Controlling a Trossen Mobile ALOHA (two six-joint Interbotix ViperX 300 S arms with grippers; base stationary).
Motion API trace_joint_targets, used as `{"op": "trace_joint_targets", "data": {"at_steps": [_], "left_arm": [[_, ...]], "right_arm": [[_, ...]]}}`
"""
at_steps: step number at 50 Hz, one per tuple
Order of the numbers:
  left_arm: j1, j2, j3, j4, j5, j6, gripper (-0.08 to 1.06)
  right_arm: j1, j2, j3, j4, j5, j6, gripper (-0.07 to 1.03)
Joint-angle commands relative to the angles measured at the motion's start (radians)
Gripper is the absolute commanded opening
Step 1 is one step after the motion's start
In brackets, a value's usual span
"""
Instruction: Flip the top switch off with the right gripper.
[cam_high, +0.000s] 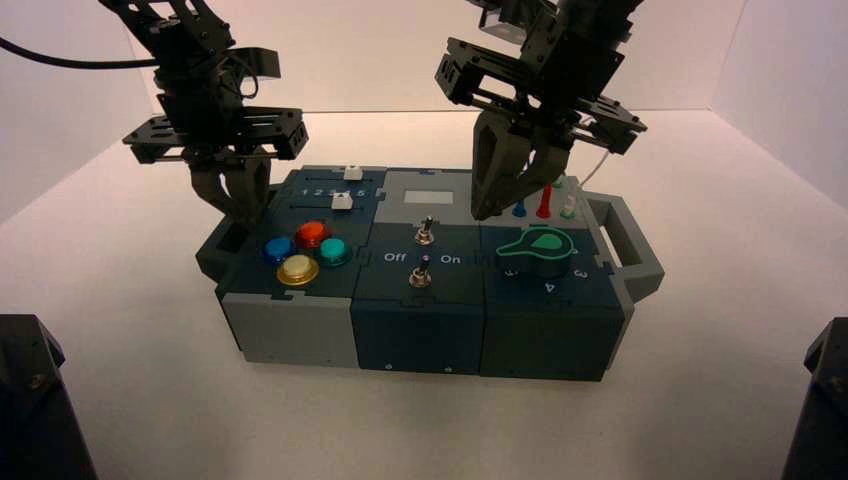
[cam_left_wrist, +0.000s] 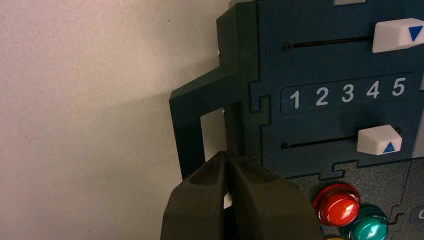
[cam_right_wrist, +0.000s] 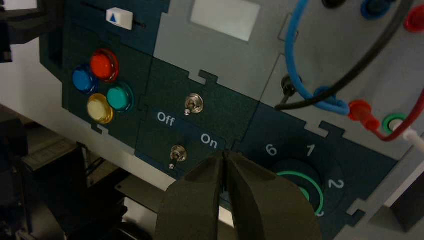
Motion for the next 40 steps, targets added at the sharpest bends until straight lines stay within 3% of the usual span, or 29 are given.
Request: {"op": "trace_joint_targets", "data": {"at_steps": [1, 15, 28, 40], "left_arm": [[-0.005, 0.035, 0.006, 0.006, -0.023, 0.012, -0.03], [-0.005, 0.029, 0.014, 0.008, -0.032, 0.017, -0.03], [-0.005, 0.028, 0.017, 0.008, -0.034, 0.017, -0.03], [-0.006, 0.028, 0.017, 0.008, -0.034, 0.018, -0.03]], "right_arm": [[0.006, 0.002, -0.025, 0.005, 0.006, 0.054, -0.02], [0.012, 0.046, -0.057, 0.005, 0.006, 0.100, -0.02], [0.043, 0.124, -0.109, 0.005, 0.003, 0.112, -0.02], [0.041, 0.147, -0.110, 0.005, -0.009, 0.112, -0.02]]}}
